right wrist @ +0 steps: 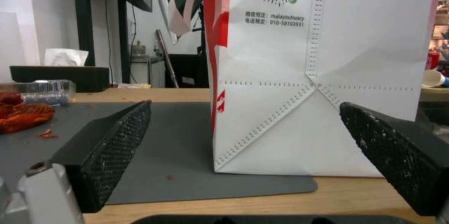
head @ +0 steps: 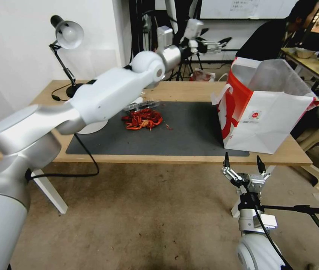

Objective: Pick up the trash from the table and place it into the takeout bag.

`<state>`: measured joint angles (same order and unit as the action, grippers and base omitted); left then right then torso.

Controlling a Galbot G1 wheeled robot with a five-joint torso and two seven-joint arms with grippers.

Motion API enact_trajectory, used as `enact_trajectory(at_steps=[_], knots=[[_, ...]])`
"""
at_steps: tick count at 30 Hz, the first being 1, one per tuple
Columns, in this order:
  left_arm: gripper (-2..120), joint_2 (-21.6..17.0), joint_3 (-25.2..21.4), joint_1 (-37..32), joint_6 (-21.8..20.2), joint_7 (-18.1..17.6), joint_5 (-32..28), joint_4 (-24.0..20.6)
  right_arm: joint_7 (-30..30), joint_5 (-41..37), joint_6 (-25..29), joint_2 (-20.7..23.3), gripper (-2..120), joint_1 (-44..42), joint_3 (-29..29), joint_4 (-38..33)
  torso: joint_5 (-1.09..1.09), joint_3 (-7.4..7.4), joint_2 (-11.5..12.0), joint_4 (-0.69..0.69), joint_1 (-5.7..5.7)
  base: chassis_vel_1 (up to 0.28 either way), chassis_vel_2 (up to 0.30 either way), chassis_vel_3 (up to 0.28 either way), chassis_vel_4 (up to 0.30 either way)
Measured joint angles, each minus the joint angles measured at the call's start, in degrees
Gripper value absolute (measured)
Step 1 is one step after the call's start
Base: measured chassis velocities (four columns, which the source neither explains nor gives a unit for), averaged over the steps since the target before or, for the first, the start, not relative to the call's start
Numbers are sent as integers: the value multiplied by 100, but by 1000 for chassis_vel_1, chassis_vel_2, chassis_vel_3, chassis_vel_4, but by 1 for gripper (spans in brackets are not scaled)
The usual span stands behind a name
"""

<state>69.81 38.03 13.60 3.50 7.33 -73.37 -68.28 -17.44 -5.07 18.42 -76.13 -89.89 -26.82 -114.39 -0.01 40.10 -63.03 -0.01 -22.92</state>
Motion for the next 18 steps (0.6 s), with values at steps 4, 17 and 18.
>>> enact_trajectory(at_steps=[4,17,18], knots=[[100,-488,-232,-454,6,-286,83,-495,-1,12,-12,-1,100,-1,0,-8,-1,0,0,1,0,0,0,0,0],[100,-1793,-1046,-1749,61,-459,379,-1460,3,77,-44,-29,100,41,81,28,-1,0,0,2,0,0,0,0,0],[100,-1894,-1169,-1920,67,-473,457,-1561,4,80,-44,-30,100,41,86,38,1,0,0,1,0,0,0,0,0]])
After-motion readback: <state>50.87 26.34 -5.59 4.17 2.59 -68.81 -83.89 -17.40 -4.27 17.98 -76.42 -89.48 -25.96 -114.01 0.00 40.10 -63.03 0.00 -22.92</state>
